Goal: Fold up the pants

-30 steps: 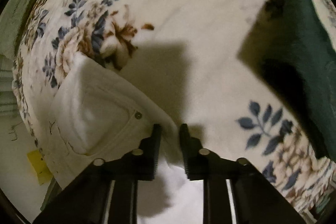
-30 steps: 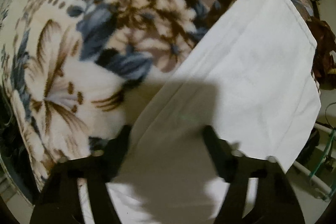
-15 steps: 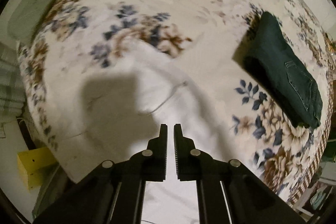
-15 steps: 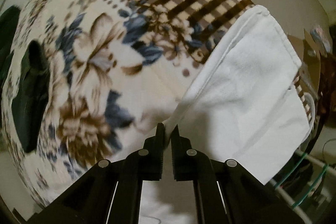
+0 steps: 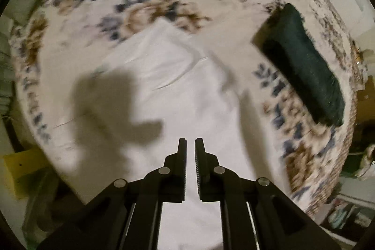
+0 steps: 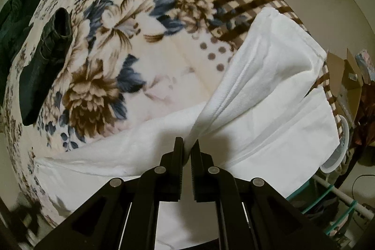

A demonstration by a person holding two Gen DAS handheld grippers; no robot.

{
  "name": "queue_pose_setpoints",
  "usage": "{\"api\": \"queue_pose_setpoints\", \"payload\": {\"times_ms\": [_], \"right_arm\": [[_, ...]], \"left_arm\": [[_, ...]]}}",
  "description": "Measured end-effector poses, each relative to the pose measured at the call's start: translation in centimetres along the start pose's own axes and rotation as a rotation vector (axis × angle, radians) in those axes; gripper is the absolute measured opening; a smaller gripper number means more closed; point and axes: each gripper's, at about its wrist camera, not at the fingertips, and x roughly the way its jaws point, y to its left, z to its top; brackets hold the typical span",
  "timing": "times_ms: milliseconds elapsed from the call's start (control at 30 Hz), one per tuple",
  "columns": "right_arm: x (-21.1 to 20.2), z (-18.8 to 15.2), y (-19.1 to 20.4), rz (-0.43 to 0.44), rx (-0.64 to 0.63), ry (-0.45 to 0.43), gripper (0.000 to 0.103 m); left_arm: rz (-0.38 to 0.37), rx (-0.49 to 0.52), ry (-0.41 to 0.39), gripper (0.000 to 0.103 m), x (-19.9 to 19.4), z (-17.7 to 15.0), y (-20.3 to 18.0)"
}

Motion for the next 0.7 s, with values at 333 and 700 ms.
{"api": "queue_pose_setpoints", "payload": {"times_ms": [333,700], "right_arm": [[2.9,0.6,0.0,-0.040,0.069,0.057,0.006],[4.5,2.1,-1.5,-0.036,0.144,0.094,0.006]], "left_arm": [[0.095,0.012,0.222,0.007,11.4,6.5,-7.5],[0.012,-0.028,0.258,0.013,11.1,6.9,-7.2]]}}
